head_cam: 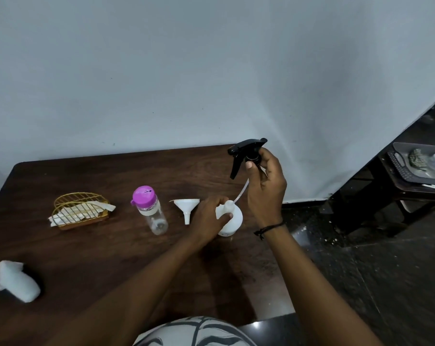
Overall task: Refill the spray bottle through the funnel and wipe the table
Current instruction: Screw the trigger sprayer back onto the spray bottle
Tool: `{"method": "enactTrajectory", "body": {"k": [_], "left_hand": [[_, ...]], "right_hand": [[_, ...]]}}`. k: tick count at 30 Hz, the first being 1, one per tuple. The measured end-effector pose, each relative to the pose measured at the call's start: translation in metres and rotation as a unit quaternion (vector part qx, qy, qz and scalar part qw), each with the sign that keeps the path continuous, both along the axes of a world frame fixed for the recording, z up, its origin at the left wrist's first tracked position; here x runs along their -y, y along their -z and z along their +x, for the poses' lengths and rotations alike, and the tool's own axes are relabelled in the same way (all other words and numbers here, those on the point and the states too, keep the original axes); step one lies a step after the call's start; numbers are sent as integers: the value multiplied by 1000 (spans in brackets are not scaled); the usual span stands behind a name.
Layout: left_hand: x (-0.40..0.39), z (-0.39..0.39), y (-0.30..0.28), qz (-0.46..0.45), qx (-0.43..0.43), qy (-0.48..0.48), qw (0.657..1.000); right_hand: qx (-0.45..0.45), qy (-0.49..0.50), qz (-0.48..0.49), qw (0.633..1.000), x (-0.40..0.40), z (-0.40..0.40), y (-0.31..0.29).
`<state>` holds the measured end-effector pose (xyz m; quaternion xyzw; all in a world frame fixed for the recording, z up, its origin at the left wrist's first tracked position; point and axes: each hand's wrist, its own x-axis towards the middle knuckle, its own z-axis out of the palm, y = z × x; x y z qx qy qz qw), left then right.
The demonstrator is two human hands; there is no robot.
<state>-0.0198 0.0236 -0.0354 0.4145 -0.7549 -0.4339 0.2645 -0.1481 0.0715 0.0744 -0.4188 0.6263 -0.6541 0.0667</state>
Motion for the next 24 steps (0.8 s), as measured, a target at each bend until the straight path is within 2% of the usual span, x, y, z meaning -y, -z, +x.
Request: {"method": "enactTrajectory", "body": {"k": [6,12,17,24], "left_hand": [[0,-1,1,0,3,-2,1000],[0,-3,0,13,2,-3,1000],[1,-6,5,61,32,-27,997],[-4,-7,13,100,-12,-49,994]], "right_hand": [[0,-18,13,1000,5,3,10],[57,-46,70,995,-2,9,40],[156,-62,120,979,-8,14,68],[171,-80,156,970,-14,14,93]]}}
